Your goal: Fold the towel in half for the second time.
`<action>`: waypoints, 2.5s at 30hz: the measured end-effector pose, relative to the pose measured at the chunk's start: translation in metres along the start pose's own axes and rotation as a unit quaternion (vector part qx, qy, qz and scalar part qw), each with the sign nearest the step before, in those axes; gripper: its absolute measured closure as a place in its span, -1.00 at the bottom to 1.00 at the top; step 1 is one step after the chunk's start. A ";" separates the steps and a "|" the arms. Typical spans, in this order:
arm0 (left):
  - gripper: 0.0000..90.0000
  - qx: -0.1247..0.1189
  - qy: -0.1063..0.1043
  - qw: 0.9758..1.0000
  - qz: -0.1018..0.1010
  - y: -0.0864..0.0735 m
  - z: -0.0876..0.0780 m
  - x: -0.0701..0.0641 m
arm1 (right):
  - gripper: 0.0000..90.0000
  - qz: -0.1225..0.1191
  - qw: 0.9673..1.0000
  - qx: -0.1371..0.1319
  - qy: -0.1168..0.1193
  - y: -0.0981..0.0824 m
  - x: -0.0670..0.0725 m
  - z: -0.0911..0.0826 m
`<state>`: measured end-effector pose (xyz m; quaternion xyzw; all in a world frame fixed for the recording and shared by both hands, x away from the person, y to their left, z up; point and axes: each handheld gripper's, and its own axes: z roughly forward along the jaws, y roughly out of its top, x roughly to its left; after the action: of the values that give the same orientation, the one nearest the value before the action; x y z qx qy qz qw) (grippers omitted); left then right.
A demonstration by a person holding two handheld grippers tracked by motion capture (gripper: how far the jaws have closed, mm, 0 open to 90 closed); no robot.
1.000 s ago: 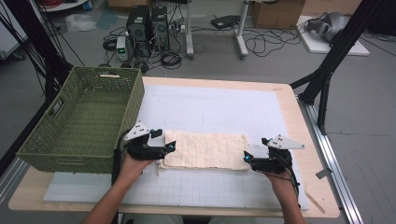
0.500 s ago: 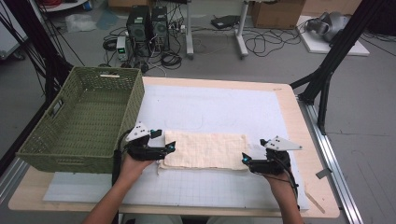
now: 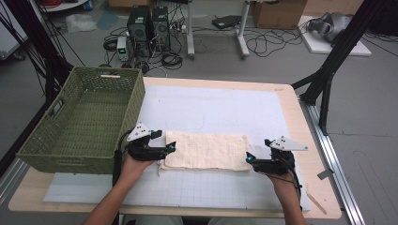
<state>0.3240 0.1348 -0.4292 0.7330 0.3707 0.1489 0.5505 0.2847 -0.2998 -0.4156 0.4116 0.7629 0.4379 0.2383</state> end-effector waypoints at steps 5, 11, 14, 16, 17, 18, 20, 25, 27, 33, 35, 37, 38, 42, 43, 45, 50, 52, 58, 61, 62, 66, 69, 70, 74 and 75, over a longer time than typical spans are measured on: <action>-0.53 0.006 0.005 1.000 0.001 0.000 0.002 0.000 | -0.75 -0.001 1.000 0.005 0.000 -0.001 0.001 0.000; -0.51 0.008 0.016 1.000 -0.005 0.005 0.005 0.005 | -0.75 -0.003 1.000 0.009 -0.001 -0.002 0.001 0.001; -0.50 0.014 0.021 1.000 -0.009 0.007 0.010 0.008 | -0.75 -0.003 1.000 0.008 -0.001 -0.003 0.001 0.000; -0.50 0.023 0.024 0.999 -0.008 0.008 0.015 0.010 | -0.75 0.001 1.000 0.008 -0.001 -0.003 0.001 0.000; -0.50 0.025 0.029 0.999 -0.007 0.010 0.017 0.010 | -0.75 0.000 1.000 0.009 -0.002 -0.004 0.000 0.000; -0.48 0.024 0.030 0.999 -0.010 0.012 0.019 0.011 | -0.75 0.001 1.000 0.009 -0.002 -0.004 0.001 0.000; -0.48 0.026 0.025 0.999 -0.005 0.016 0.022 0.013 | -0.75 0.002 1.000 0.010 -0.002 -0.004 0.001 0.001; -0.39 0.055 0.036 0.998 -0.010 0.015 0.032 0.020 | -0.75 0.006 1.000 0.012 -0.003 -0.005 0.000 0.002; -0.32 0.063 0.041 0.997 -0.021 0.013 0.036 0.024 | -0.75 0.006 1.000 0.014 -0.002 -0.005 0.000 0.002; -0.20 0.090 0.046 0.995 -0.027 0.008 0.043 0.032 | -0.75 0.006 1.000 0.021 -0.002 -0.007 0.001 0.005; -0.16 0.099 0.052 0.993 -0.027 0.006 0.045 0.033 | -0.75 0.005 1.000 0.021 -0.001 -0.007 0.002 0.006; -0.08 0.113 0.055 0.992 -0.021 0.004 0.047 0.033 | -0.75 0.007 1.000 0.024 -0.001 -0.007 0.002 0.006; -0.04 0.117 0.057 0.991 -0.018 0.004 0.047 0.033 | -0.75 0.007 1.000 0.024 -0.001 -0.007 0.002 0.007; 0.09 0.128 0.059 0.990 -0.014 0.002 0.049 0.033 | -0.75 0.006 1.000 0.024 0.000 -0.007 0.002 0.006; 0.12 0.128 0.059 0.990 -0.012 0.002 0.048 0.033 | -0.75 0.006 1.000 0.025 -0.001 -0.007 0.001 0.006; 0.14 0.126 0.061 0.990 -0.012 0.002 0.049 0.033 | -0.75 0.009 1.000 0.024 0.000 -0.008 0.001 0.007; 0.18 0.109 0.068 0.992 -0.001 0.003 0.050 0.034 | -0.75 0.011 1.000 0.024 0.001 -0.008 0.001 0.008; 0.19 0.112 0.069 0.991 -0.001 0.003 0.053 0.034 | -0.75 0.013 1.000 0.025 0.002 -0.008 0.001 0.008; 0.60 0.131 0.069 0.989 0.027 0.003 0.057 0.030 | -0.75 0.010 1.000 0.028 0.005 -0.006 0.002 0.014; 0.84 0.134 0.062 0.988 0.035 0.003 0.056 0.028 | -0.75 0.009 0.999 0.034 0.007 -0.004 0.003 0.019; 0.85 0.134 0.061 0.989 0.030 0.003 0.056 0.028 | -0.75 0.007 0.999 0.036 0.006 -0.003 0.002 0.021; 0.87 0.132 0.057 0.990 0.010 0.003 0.055 0.031 | -0.75 0.023 0.998 0.051 0.013 0.003 -0.001 0.034; 0.87 0.129 0.055 0.990 0.000 0.003 0.054 0.032 | -0.75 0.018 0.997 0.071 0.016 0.009 -0.003 0.047; 0.87 0.130 0.053 0.990 -0.002 0.003 0.053 0.033 | -0.75 0.018 0.997 0.075 0.015 0.010 -0.005 0.051; 0.86 0.126 0.049 0.991 -0.016 0.002 0.052 0.035 | -0.75 0.019 0.997 0.080 0.009 0.022 -0.012 0.065; 0.86 0.126 0.049 0.991 -0.016 0.002 0.052 0.035 | -0.75 0.024 0.996 0.083 0.007 0.025 -0.015 0.068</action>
<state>0.3815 0.1233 -0.4518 0.7822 0.4251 0.1276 0.4372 0.3526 -0.2733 -0.4283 0.4450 0.7884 0.3812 0.1872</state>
